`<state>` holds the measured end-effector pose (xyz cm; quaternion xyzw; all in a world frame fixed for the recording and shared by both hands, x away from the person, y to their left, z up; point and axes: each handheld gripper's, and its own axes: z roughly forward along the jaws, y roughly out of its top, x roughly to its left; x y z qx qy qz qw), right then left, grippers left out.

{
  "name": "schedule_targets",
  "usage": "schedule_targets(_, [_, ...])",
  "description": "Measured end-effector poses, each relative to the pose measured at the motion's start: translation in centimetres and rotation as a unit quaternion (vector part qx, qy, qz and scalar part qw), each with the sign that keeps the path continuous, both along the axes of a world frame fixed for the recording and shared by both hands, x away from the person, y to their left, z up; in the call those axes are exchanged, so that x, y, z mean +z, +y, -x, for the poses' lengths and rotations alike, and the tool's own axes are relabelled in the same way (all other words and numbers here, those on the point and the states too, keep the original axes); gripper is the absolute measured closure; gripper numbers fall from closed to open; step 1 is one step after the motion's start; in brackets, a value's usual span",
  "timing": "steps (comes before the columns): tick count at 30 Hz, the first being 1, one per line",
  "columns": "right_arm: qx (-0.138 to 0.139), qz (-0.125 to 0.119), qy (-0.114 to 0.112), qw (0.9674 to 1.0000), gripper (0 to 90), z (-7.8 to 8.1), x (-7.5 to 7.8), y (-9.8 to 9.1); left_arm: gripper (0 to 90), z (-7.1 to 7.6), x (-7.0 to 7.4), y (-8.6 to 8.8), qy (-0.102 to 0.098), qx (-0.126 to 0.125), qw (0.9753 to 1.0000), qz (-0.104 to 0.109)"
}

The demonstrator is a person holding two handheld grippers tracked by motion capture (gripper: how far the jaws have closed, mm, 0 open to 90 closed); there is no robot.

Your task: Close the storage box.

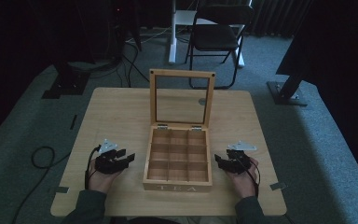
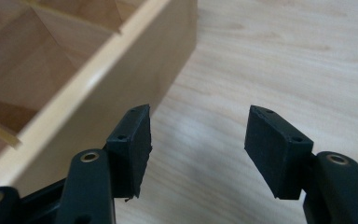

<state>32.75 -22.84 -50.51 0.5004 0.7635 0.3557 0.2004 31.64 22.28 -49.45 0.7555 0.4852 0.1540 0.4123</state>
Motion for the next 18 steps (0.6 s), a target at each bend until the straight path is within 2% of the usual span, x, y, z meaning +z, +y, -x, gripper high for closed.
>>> schedule_targets(9, [0.008,0.005,-0.012,0.9999,40.3,-1.1,1.6,0.5,50.3,-1.0,1.2,-0.5,-0.011,-0.005,0.9999,-0.002])
schedule_targets(13, [0.016,-0.006,-0.017,0.9997,40.0,-1.6,2.2,0.6,50.3,-1.5,1.8,-0.7,-0.016,-0.008,0.9998,-0.002])
schedule_targets(18, [0.028,0.002,-0.024,0.9993,40.6,-2.1,3.0,1.1,50.3,-2.1,2.5,-1.1,-0.022,-0.012,0.9997,-0.005])
